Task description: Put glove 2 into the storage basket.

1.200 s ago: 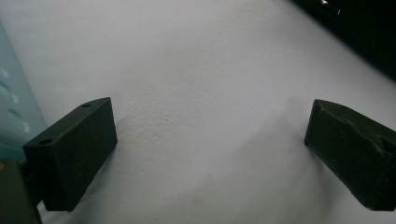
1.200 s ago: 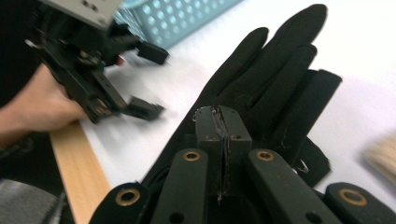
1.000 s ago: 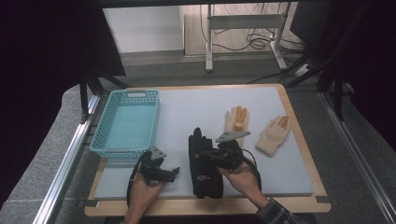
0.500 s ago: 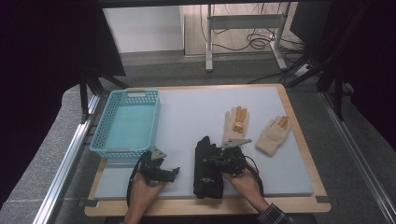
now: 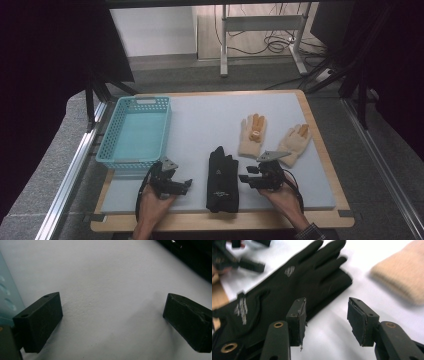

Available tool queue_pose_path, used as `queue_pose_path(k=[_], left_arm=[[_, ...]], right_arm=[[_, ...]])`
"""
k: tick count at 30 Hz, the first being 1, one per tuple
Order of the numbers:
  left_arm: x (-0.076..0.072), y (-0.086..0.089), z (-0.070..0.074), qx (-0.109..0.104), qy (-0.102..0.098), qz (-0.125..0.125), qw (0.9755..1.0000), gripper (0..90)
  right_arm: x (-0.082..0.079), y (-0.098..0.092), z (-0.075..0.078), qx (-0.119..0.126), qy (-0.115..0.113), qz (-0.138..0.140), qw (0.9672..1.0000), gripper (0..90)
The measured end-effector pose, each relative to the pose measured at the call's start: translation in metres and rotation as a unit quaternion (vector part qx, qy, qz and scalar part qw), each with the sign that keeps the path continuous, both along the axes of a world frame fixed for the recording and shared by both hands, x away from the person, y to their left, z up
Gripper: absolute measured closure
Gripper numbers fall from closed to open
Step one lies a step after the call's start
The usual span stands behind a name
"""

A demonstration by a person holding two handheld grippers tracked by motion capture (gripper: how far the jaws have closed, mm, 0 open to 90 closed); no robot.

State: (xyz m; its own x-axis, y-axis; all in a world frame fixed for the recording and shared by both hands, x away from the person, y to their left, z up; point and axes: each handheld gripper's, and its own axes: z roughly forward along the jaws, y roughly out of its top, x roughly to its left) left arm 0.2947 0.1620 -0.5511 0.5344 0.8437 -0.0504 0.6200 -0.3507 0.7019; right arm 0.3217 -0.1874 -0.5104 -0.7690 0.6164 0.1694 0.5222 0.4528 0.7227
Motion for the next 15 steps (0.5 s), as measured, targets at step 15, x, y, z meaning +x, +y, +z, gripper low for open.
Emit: queue_pose_path(k=[15], left_arm=[[-0.014,0.02,0.0,0.004,0.005,0.01,0.9999,1.9]], right_arm=[[-0.025,0.014,-0.023,-0.013,-0.015,0.089,0.9958,88.3]])
